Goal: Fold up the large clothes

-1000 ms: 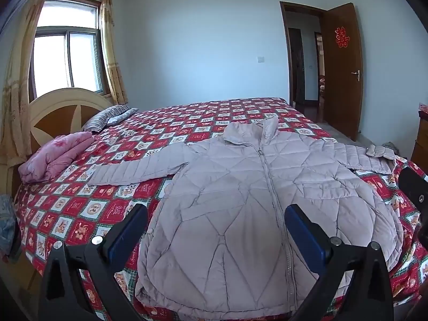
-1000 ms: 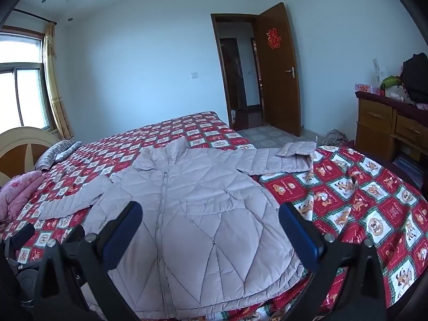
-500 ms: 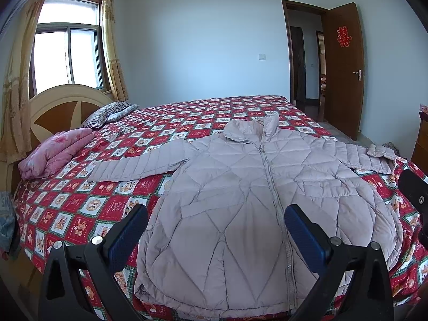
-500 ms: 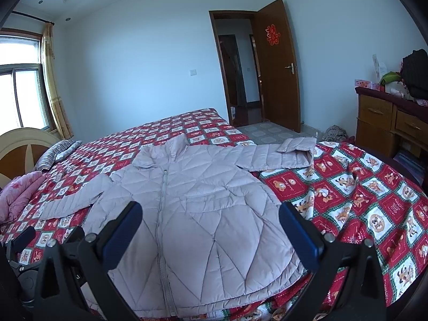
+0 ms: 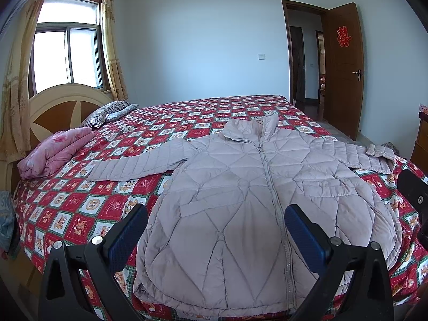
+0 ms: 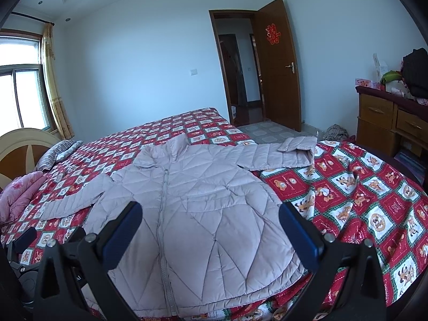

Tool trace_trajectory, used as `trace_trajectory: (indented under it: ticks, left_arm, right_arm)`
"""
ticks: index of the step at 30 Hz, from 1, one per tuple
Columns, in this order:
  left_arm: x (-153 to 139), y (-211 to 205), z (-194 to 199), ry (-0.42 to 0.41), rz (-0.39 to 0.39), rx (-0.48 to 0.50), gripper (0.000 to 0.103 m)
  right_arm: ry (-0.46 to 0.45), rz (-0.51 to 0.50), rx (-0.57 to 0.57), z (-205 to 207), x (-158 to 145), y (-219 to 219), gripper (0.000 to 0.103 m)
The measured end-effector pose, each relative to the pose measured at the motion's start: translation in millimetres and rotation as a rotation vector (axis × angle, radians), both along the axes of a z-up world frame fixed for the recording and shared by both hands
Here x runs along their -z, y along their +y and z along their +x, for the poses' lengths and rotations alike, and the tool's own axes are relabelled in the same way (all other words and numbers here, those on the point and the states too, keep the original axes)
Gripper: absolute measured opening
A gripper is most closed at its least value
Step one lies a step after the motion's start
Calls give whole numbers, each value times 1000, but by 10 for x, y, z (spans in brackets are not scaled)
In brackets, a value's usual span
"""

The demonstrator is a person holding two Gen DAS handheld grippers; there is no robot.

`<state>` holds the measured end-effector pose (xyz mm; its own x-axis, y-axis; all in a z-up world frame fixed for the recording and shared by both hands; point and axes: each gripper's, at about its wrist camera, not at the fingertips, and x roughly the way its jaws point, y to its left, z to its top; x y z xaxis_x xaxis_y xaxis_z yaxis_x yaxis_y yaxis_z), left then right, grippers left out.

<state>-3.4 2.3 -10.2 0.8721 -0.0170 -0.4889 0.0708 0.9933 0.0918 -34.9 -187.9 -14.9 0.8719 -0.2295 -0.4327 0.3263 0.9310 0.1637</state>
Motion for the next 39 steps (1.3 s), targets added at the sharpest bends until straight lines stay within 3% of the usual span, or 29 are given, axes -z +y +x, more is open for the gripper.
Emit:
trace_trajectory:
  ticks: [39]
  left_arm:
    - [49,-32,34,20,4,4,102]
  right_arm:
    - [47,3,7,80,49,-35,103]
